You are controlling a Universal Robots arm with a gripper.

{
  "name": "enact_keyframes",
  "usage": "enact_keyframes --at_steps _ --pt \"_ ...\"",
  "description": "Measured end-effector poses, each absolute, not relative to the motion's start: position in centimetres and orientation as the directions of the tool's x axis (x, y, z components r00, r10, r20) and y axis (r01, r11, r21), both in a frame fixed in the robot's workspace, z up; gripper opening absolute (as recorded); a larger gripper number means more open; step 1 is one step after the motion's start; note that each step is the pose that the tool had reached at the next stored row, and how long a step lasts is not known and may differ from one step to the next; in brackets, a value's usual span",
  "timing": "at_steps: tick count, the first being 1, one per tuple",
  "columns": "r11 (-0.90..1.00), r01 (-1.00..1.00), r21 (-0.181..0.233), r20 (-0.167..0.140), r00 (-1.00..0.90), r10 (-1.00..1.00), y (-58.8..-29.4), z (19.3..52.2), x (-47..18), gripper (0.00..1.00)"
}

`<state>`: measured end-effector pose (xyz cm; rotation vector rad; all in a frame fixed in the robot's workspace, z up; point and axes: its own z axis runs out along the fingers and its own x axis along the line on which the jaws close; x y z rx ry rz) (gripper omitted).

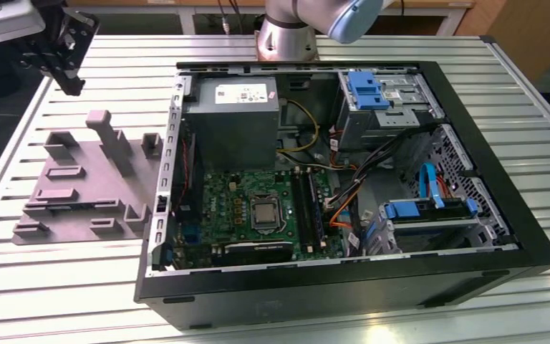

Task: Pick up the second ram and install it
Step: 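Reach for the second ram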

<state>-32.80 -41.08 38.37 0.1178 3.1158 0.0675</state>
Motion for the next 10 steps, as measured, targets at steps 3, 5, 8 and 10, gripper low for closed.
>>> enact_keyframes --at_steps 3,5,8,10 --pt "0.996 0.075 0.044 -0.021 -0.997 0.076 -41.1 38.4 -32.8 0.11" --pt "0.996 0.075 0.044 -0.021 -0.997 0.076 -41.1 38.4 -33.0 0.11" --pt "0.996 0.074 0.044 -0.021 -0.997 0.074 -41.2 38.3 -33.7 0.11" --pt "0.996 0.073 0.044 -0.021 -0.997 0.074 -41.3 38.3 -34.3 0.11"
